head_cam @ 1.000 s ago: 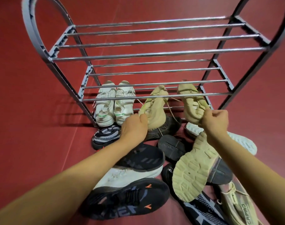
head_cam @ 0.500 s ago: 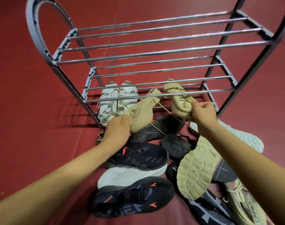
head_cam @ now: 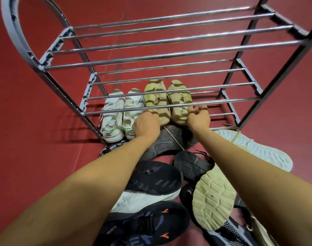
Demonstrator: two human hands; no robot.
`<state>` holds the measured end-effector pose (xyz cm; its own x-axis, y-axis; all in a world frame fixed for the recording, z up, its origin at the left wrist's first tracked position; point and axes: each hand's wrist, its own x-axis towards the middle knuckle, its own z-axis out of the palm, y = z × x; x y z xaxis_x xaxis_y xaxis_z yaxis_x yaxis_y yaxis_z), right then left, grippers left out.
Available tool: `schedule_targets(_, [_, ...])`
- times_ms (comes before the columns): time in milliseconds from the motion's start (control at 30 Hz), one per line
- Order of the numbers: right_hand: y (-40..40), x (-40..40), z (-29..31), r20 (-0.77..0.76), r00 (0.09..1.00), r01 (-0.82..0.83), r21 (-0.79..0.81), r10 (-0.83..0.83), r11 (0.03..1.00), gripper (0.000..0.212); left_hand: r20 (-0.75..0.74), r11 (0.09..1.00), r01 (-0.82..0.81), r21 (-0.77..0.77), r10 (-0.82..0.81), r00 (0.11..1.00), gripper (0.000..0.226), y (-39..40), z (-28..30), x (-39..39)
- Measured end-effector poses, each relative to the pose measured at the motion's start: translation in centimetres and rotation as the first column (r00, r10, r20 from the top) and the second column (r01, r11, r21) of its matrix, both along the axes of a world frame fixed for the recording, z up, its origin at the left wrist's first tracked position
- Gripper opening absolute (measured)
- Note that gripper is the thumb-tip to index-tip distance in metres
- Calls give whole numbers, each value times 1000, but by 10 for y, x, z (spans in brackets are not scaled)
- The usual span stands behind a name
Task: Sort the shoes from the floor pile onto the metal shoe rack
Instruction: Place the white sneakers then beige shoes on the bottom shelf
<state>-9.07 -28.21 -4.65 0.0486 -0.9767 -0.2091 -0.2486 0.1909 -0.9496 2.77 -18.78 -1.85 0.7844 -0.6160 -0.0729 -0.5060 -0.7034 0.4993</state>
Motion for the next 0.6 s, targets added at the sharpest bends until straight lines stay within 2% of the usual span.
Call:
schedule_targets(100, [-4, 4, 4, 42, 996, -82, 44, 80, 996, 6, -6, 999, -28, 35, 28, 1000, 31, 3, -6, 10])
schedule_targets(200, [-3, 5, 6, 295, 930, -263, 121, 218, 957, 32, -26, 996, -18, 82, 20, 999, 28, 8, -13, 14])
schedule_targets(233, [-2, 5, 6, 305, 911, -332, 140, 278, 933, 42, -31, 995, -21, 95, 24, 999, 26, 9, -14, 15])
schedule_targets(267, [1, 3, 5, 241, 912, -377, 170, 333, 911, 55, -38, 994, -23, 108, 27, 999, 24, 10, -15, 15])
schedule_targets(333, [6, -2, 3, -49, 911, -393, 201, 410, 897, 99, -43, 992, -18, 122, 23, 999, 23, 10, -16, 13])
schedule_targets(367, [8, -2, 2, -228, 868, -407, 186, 442, 894, 120, -40, 992, -11, 126, 17, 999, 22, 11, -15, 12])
schedule_targets(433, [12, 0, 1, -498, 714, -482, 160, 492, 862, 138, -24, 991, 10, 135, -7, 1000, 20, 12, -12, 10])
schedule_targets(467, [16, 0, 0, -602, 626, -520, 151, 495, 841, 139, -18, 990, 17, 141, -15, 1000, 20, 13, -11, 10])
schedule_targets(533, [23, -5, -4, -757, 489, -568, 101, 434, 817, 121, -9, 988, 28, 155, -27, 1000, 23, 14, -11, 8])
schedule_targets(600, [25, -13, -1, -789, 456, -589, 78, 411, 804, 99, -7, 987, 42, 158, -41, 999, 27, 13, -12, 6])
